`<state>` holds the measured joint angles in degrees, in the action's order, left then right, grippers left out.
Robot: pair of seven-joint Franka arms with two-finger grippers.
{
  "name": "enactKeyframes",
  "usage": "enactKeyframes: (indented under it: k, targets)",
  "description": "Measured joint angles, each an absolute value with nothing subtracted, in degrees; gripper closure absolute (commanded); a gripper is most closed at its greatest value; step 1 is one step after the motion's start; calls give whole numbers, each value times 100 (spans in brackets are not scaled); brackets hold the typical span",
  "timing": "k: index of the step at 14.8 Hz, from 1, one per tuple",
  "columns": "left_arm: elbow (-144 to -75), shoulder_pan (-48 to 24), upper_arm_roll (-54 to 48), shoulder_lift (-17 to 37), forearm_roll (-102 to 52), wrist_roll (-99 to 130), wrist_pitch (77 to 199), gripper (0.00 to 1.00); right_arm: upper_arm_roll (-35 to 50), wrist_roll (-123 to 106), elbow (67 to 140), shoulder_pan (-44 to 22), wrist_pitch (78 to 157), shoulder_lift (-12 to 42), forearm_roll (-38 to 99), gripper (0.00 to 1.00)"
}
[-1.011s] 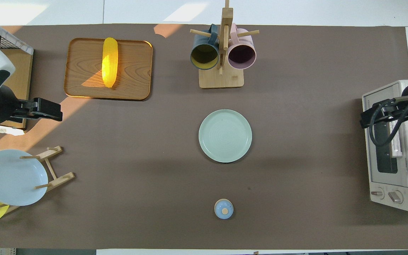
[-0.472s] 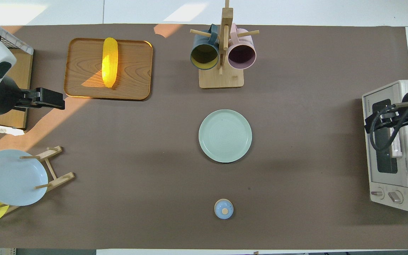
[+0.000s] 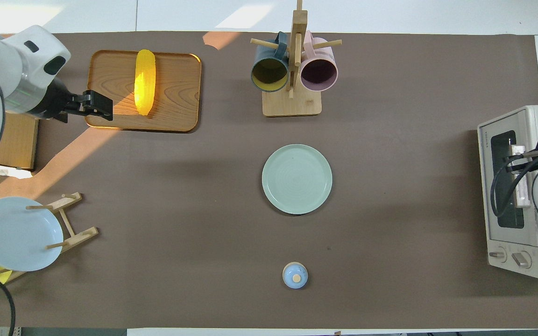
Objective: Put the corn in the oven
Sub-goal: 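Reach the left gripper to the yellow corn on the wooden tray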
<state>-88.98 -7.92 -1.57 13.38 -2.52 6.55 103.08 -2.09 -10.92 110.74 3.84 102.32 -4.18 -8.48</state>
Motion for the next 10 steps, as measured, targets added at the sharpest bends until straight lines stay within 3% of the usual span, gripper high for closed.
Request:
enactKeyframes:
  k: [5,10]
  targets:
    - [-8287,-792,-171,2616,-252,255,11109,0,-213,-1188,11363,491,10488,-478,-1026,100]
    - [-7151,-793,-215,3920,-252,65,11608,0,-216,-1189,11557,636,10765,-482,-1033,100]
